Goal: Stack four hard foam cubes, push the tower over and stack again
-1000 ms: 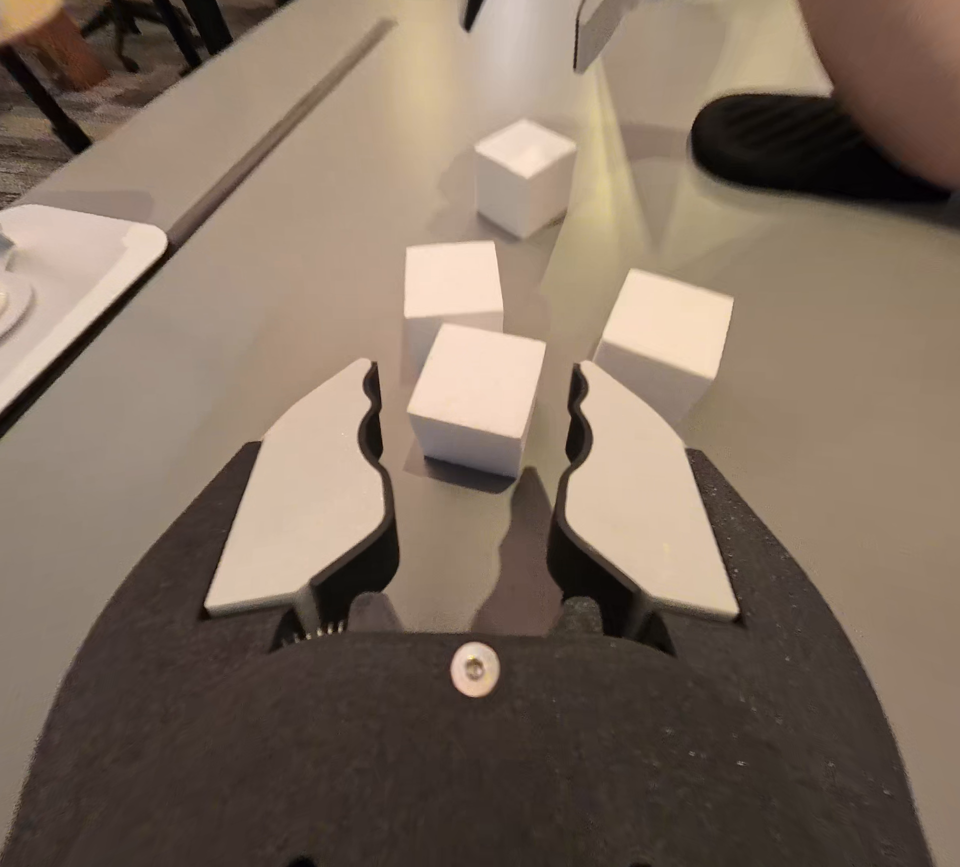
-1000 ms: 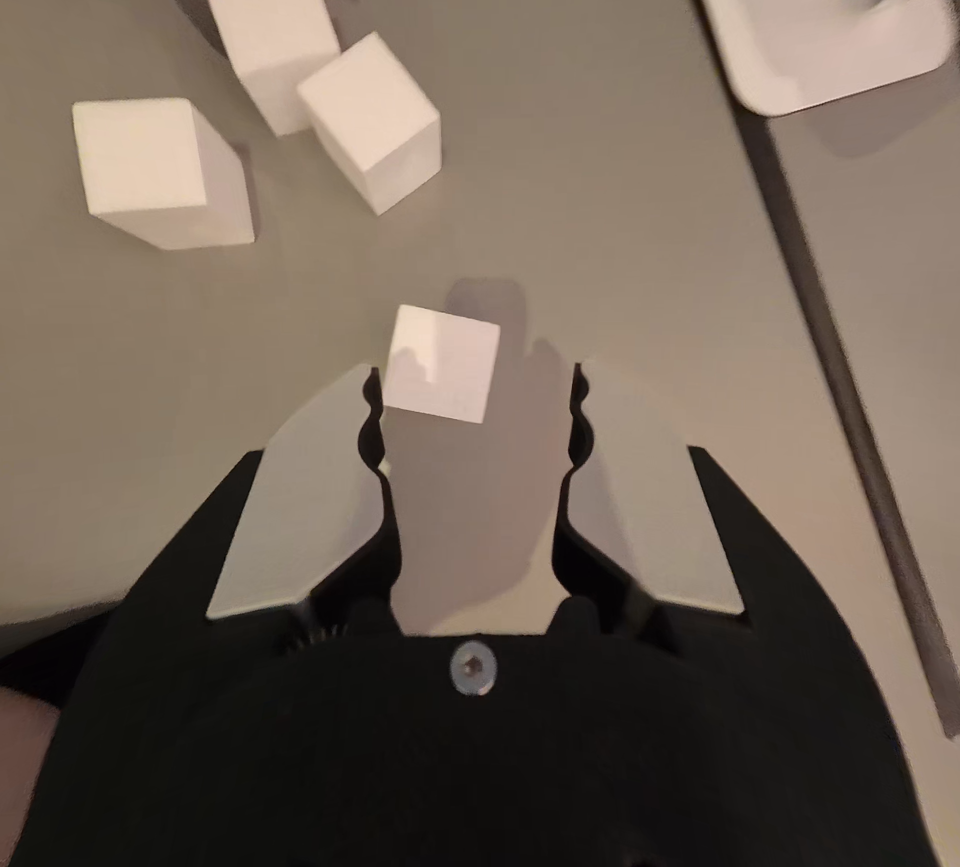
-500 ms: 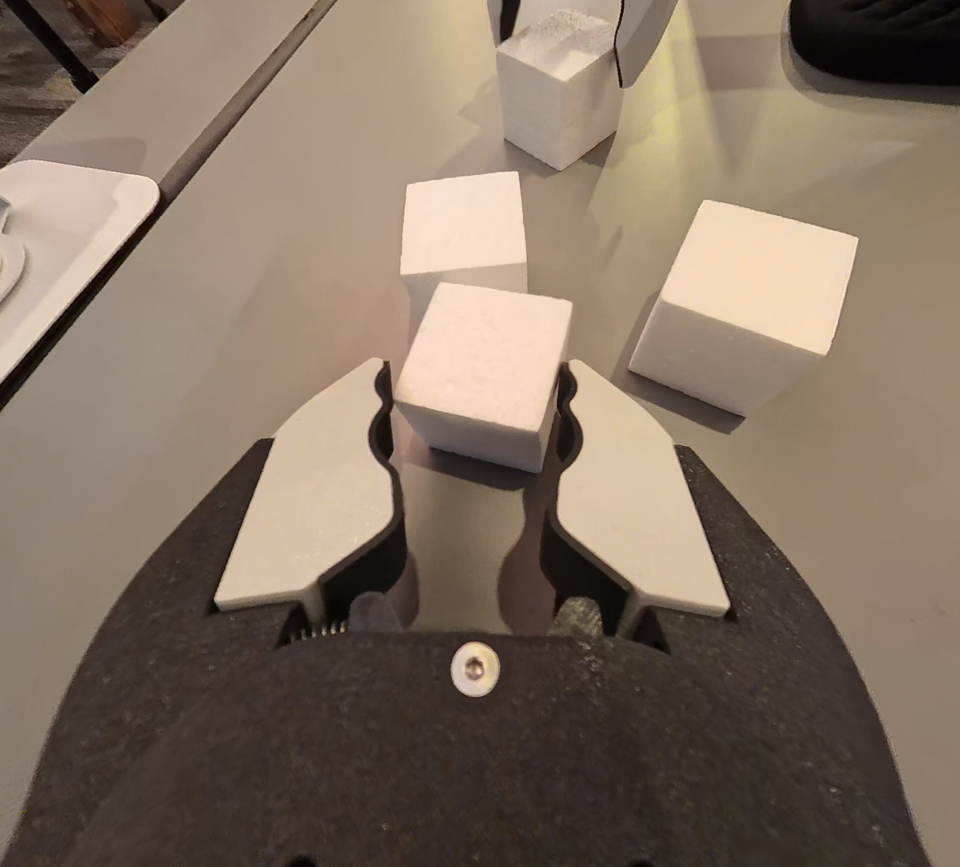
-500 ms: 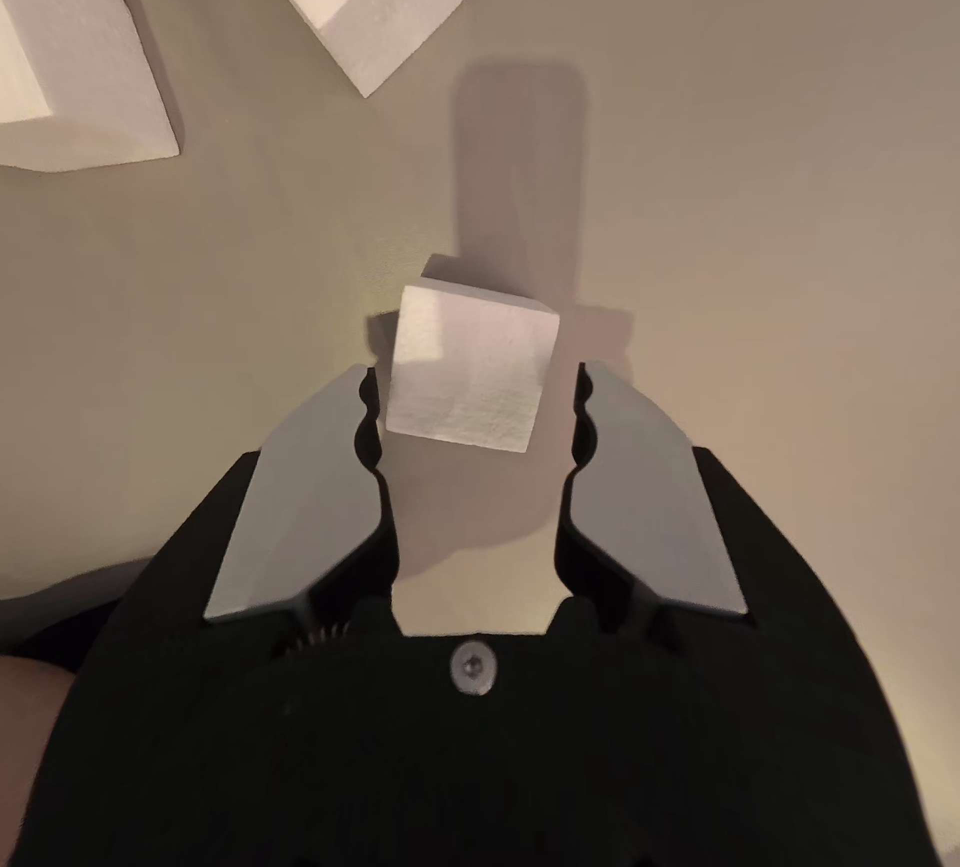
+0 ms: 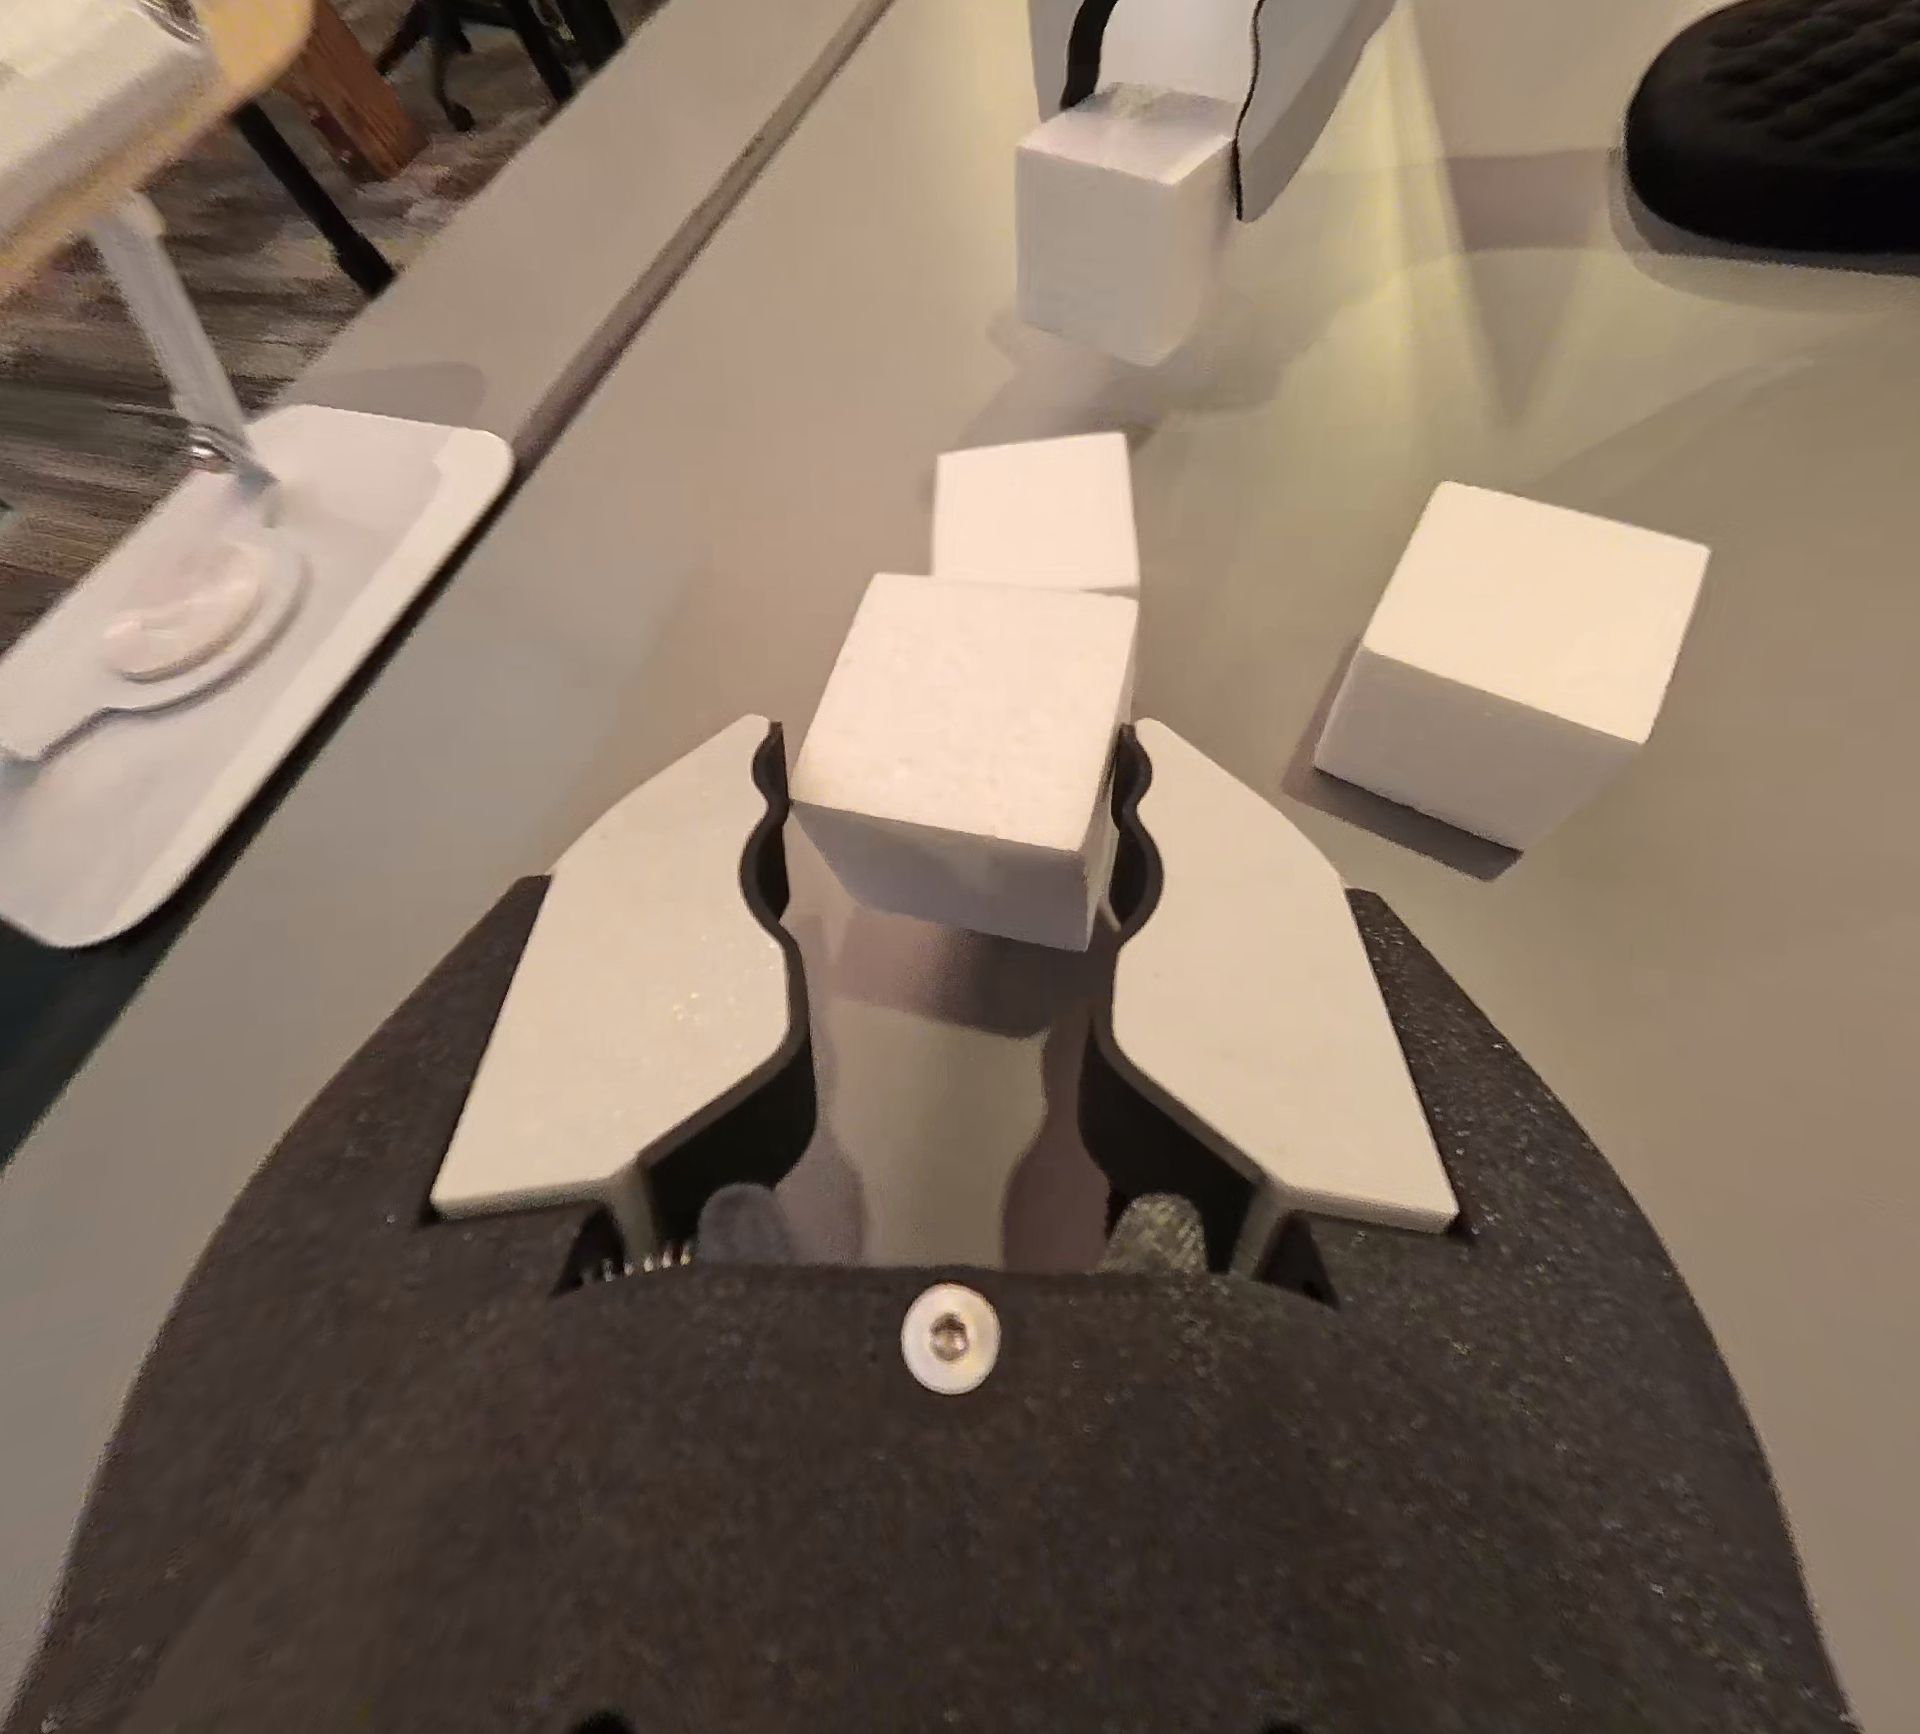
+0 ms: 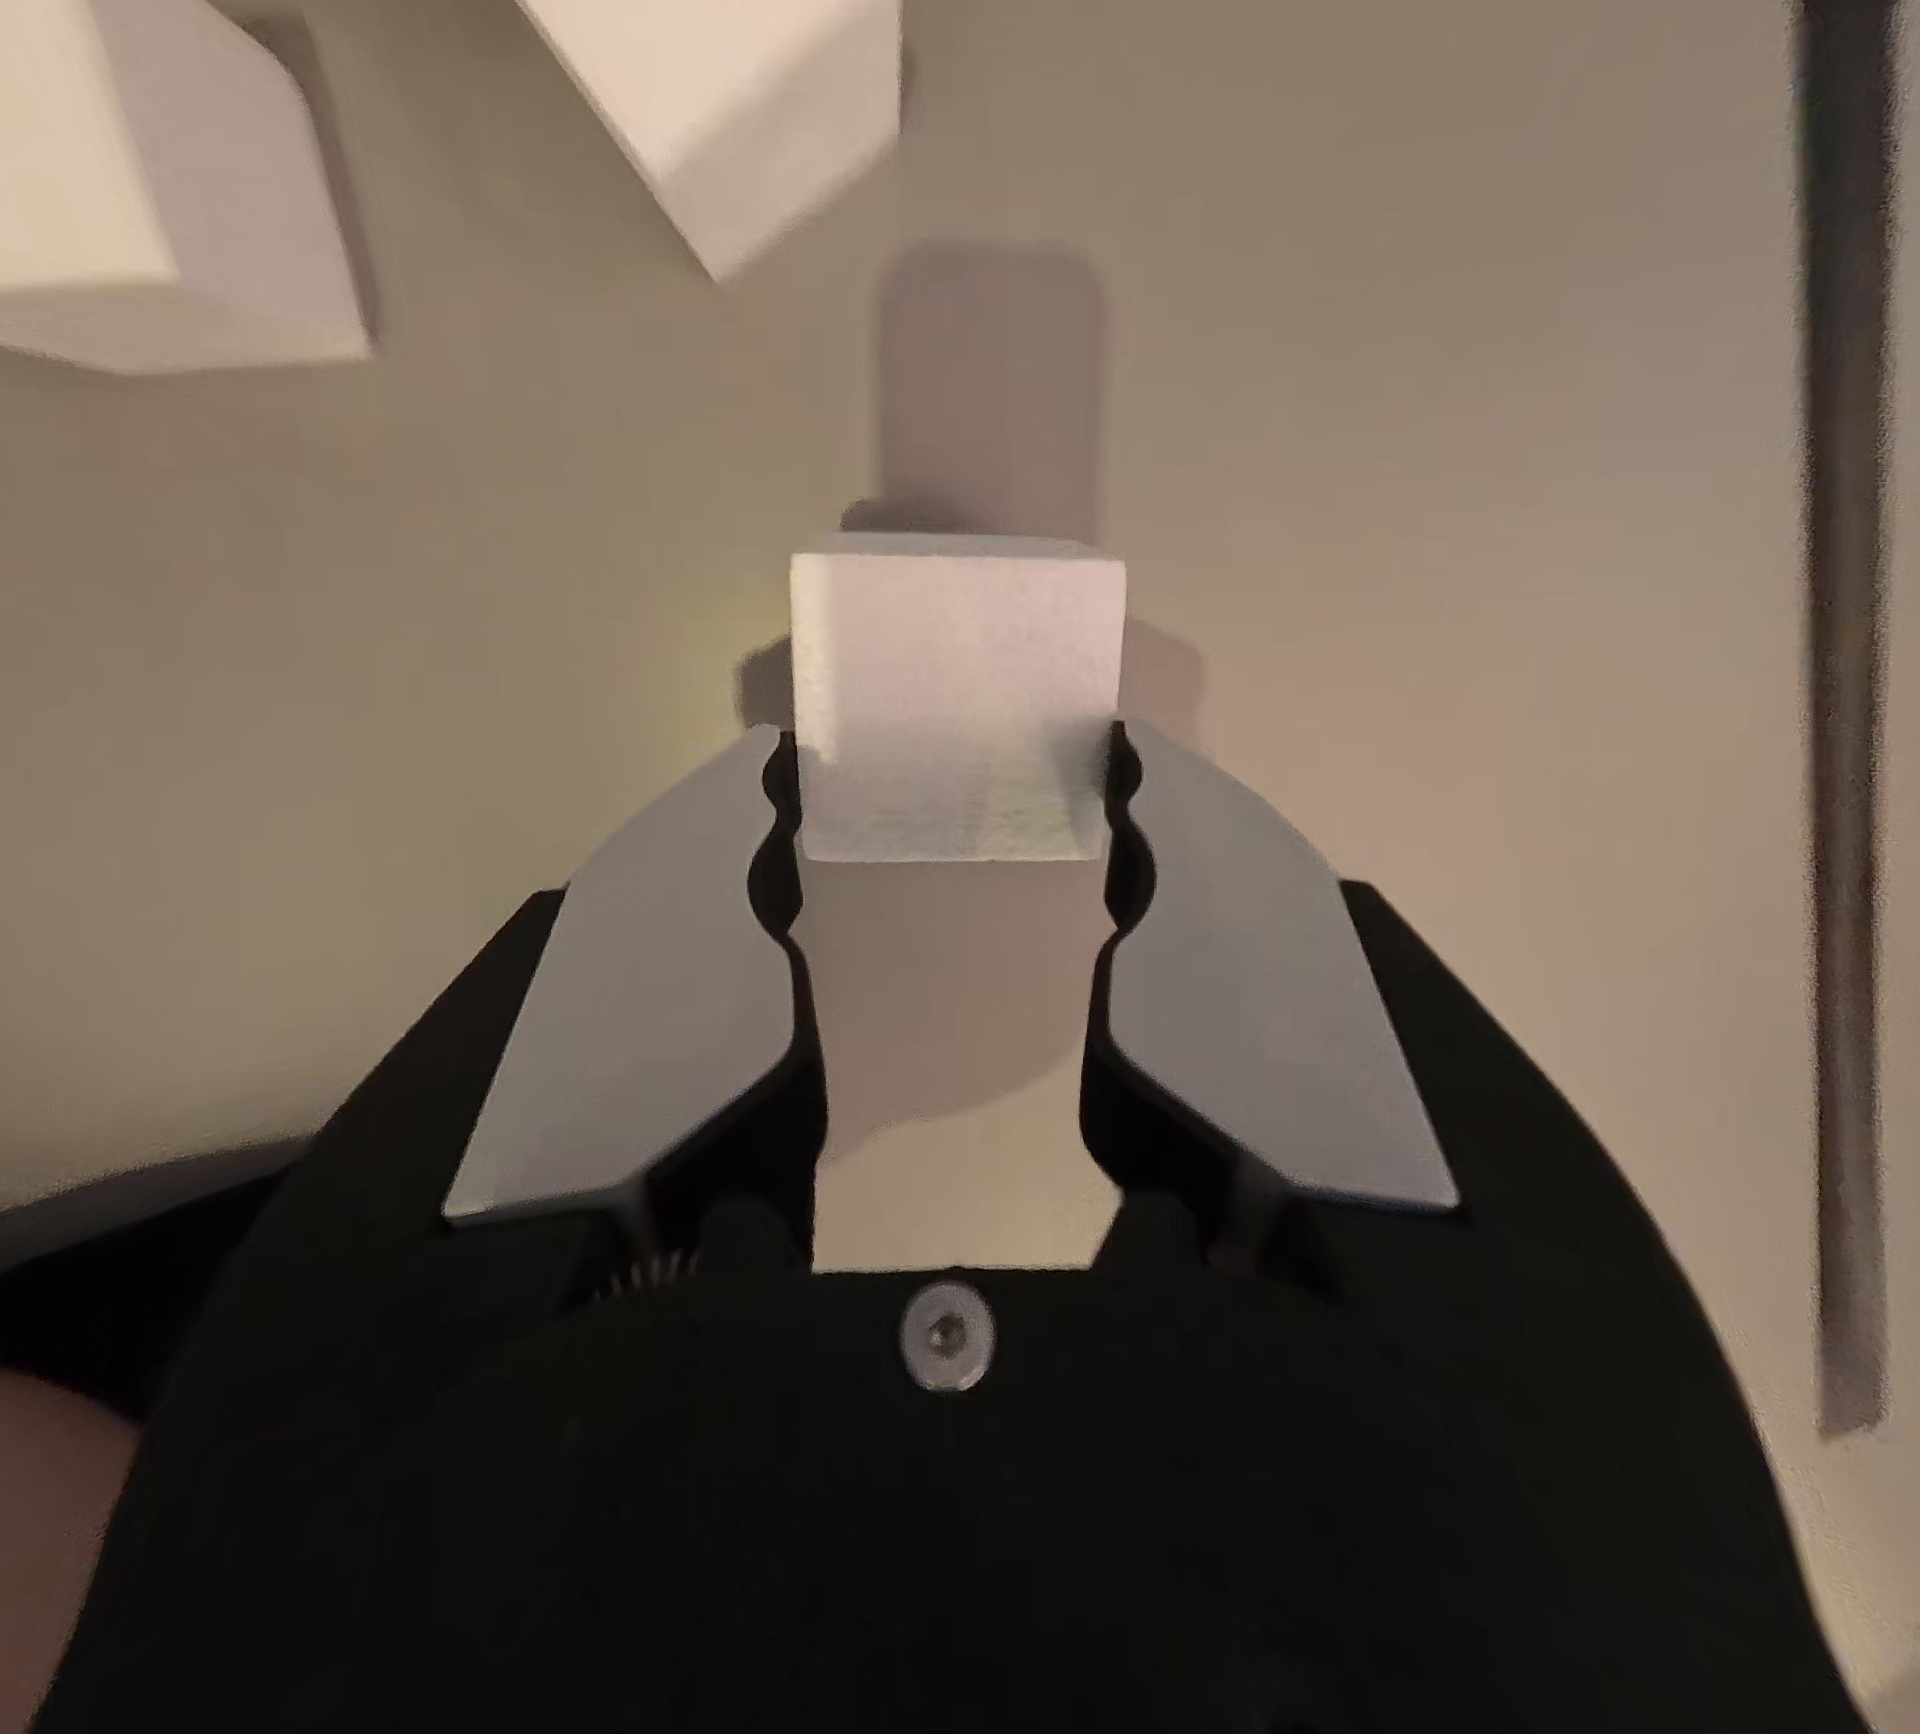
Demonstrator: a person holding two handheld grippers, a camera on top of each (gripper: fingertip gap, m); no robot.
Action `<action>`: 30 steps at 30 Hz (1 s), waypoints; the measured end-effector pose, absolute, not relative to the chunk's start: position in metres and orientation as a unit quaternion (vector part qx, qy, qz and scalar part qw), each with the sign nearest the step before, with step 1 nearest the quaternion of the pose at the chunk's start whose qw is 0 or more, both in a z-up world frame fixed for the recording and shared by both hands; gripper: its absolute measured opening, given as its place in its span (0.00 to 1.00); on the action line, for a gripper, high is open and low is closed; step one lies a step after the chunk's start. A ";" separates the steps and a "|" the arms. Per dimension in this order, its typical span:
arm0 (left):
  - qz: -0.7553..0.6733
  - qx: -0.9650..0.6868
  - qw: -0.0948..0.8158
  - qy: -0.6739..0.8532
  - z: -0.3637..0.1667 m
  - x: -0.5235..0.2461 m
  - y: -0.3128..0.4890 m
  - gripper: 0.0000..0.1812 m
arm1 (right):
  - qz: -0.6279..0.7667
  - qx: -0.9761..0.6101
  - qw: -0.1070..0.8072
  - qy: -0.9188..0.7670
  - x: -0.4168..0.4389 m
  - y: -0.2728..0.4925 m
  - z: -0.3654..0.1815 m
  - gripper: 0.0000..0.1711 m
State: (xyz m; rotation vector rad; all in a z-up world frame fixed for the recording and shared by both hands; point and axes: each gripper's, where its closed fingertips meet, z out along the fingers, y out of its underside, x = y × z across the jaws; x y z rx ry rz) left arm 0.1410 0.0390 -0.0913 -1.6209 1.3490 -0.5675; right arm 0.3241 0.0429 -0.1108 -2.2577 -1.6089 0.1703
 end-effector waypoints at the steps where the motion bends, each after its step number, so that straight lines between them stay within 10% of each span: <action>1: -0.227 -0.659 0.468 0.543 -0.085 0.137 0.043 0.33 | 0.073 -0.782 0.213 -0.582 0.311 0.046 -0.099 0.34; 6: -0.233 -0.670 0.493 0.505 -0.063 0.115 0.059 0.33 | 0.114 -0.661 0.315 -0.671 0.242 0.039 -0.051 0.34; 30: -0.275 -0.660 0.488 0.500 -0.056 0.114 0.061 0.33 | 0.064 -0.608 0.104 -0.784 0.213 0.049 -0.085 0.34</action>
